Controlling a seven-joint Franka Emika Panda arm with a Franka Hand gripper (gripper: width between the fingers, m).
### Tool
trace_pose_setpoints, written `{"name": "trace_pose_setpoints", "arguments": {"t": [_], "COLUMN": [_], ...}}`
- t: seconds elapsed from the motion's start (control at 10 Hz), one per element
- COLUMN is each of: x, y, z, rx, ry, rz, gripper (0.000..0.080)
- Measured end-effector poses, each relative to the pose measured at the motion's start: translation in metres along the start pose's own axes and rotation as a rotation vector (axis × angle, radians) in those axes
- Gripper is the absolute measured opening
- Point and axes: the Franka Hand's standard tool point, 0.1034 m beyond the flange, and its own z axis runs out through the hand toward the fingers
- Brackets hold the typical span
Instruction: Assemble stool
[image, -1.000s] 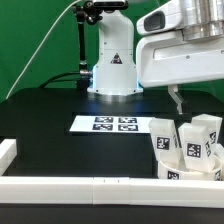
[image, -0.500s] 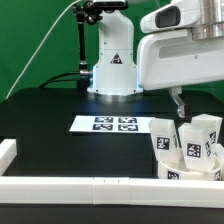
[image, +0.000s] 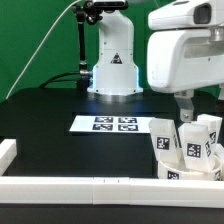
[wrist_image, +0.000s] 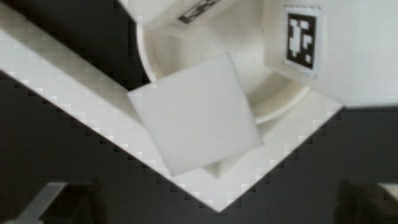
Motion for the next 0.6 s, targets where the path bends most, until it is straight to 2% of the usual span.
{"name": "trace_pose_setpoints", "arguments": {"t": [0.3,0.6], "x": [-0.008,-0.009], "y": [0.002,0.004], "z": [0.014,0.019], "rx": [0.005,0.006], "ry": [-0.026,-0.032], "rz": [-0.081,-0.074], "gripper": [0.0649,0.0649]}}
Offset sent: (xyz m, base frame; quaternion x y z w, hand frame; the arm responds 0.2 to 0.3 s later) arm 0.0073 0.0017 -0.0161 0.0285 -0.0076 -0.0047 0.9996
